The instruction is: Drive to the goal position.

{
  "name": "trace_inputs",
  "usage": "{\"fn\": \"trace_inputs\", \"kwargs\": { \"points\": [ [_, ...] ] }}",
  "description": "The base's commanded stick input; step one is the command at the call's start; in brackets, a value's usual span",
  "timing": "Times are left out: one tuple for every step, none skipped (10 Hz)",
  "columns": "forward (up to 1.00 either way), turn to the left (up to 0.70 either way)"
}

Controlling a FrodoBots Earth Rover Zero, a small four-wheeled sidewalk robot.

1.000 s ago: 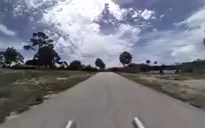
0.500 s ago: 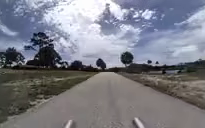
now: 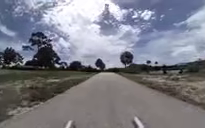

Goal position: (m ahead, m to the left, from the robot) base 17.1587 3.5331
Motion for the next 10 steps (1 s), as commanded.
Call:
{"fn": "trace_inputs", "kwargs": {
  "points": [
    [0.85,0.00],
    [0.85,0.00],
    [0.85,0.00],
    [0.85,0.00],
    [0.85,0.00],
    [0.85,0.00],
    [0.85,0.00],
    [0.85,0.00],
    [0.85,0.00],
    [0.85,0.00]
  ]
}}
